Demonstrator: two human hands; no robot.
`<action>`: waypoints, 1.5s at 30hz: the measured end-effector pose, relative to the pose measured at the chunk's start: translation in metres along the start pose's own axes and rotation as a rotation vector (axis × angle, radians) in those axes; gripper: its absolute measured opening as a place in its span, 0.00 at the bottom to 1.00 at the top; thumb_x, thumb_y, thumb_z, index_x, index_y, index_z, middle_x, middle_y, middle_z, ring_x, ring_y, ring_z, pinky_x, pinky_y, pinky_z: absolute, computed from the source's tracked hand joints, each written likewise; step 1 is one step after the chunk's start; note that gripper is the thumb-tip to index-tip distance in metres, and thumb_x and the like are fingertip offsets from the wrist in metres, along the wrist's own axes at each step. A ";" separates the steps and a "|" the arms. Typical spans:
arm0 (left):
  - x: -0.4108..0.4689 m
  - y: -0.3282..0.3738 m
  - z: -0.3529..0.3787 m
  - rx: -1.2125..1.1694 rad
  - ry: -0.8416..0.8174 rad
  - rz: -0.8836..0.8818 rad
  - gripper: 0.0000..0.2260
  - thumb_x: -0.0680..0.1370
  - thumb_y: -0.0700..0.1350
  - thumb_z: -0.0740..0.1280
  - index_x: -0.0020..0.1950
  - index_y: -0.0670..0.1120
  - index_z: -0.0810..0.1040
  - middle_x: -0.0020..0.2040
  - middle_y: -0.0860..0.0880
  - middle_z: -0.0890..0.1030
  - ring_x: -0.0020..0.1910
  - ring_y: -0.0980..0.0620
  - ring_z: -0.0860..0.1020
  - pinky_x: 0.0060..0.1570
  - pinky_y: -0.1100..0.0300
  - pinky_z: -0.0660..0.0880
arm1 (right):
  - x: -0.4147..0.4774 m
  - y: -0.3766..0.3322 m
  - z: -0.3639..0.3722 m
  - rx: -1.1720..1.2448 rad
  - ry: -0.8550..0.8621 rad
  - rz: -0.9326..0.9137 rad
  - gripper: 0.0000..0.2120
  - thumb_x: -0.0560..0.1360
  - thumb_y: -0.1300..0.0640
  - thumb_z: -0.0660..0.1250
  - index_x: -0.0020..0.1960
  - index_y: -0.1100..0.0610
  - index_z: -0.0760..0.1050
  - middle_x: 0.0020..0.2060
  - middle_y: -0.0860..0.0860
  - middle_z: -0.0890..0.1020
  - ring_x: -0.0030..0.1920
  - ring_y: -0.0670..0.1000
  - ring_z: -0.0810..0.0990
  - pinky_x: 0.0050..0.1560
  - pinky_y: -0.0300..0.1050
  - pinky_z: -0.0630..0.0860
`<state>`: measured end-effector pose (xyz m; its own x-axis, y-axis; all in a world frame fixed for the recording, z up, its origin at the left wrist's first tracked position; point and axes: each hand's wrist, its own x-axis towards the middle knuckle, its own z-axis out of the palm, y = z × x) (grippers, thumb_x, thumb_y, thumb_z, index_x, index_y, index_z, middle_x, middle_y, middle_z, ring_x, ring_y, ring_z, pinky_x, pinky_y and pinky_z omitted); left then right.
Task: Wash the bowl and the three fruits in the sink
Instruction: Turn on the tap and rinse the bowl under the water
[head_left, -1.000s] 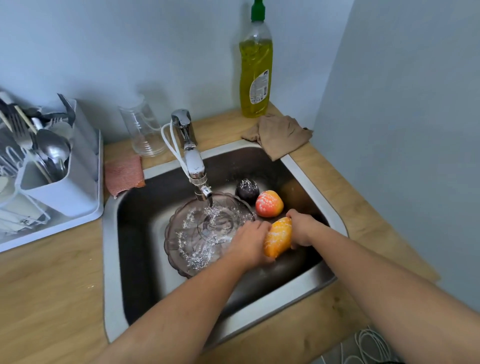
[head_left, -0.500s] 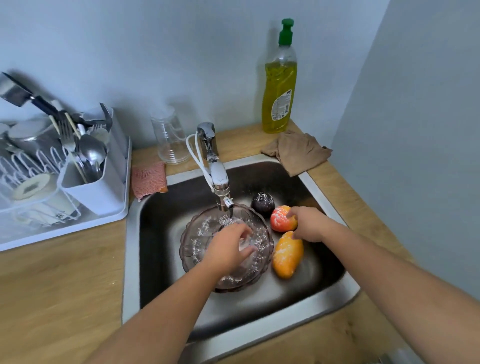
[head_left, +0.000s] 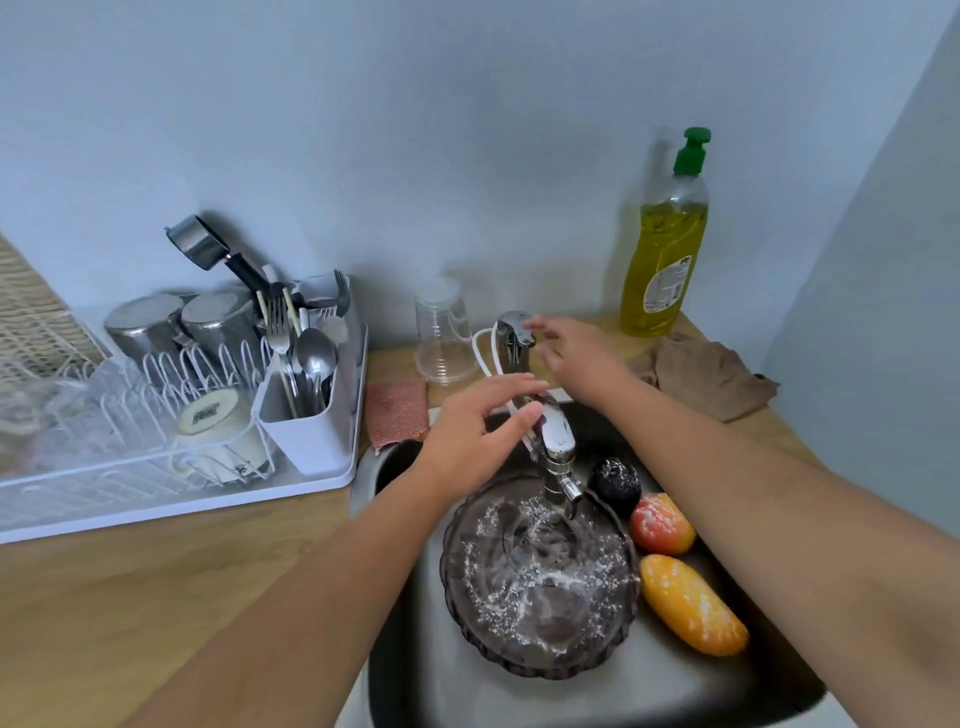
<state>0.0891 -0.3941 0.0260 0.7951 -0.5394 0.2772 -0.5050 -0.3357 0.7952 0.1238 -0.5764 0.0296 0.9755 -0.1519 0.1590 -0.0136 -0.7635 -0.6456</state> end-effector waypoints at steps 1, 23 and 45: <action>0.001 -0.001 0.003 -0.025 -0.008 -0.008 0.11 0.78 0.47 0.66 0.59 0.53 0.82 0.58 0.56 0.82 0.60 0.63 0.76 0.64 0.61 0.71 | 0.007 0.001 0.002 -0.013 -0.007 -0.010 0.16 0.77 0.61 0.63 0.64 0.53 0.75 0.63 0.53 0.79 0.62 0.54 0.76 0.64 0.46 0.70; 0.000 -0.011 0.022 -0.258 0.093 -0.069 0.12 0.75 0.55 0.64 0.56 0.58 0.81 0.56 0.59 0.82 0.58 0.60 0.78 0.61 0.56 0.75 | 0.050 0.011 0.001 -0.260 0.146 -0.185 0.15 0.77 0.46 0.64 0.60 0.50 0.77 0.55 0.49 0.82 0.52 0.53 0.80 0.48 0.44 0.70; -0.118 -0.095 0.073 -0.119 -0.164 -1.002 0.30 0.72 0.39 0.73 0.71 0.51 0.68 0.66 0.42 0.75 0.60 0.45 0.77 0.57 0.57 0.76 | -0.149 0.081 0.087 -0.404 -0.391 0.396 0.33 0.76 0.49 0.64 0.76 0.54 0.54 0.73 0.59 0.62 0.68 0.64 0.66 0.69 0.54 0.65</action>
<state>0.0183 -0.3547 -0.1213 0.7733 -0.1554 -0.6147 0.4102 -0.6166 0.6719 -0.0036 -0.5606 -0.1116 0.8864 -0.2883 -0.3623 -0.3926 -0.8828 -0.2579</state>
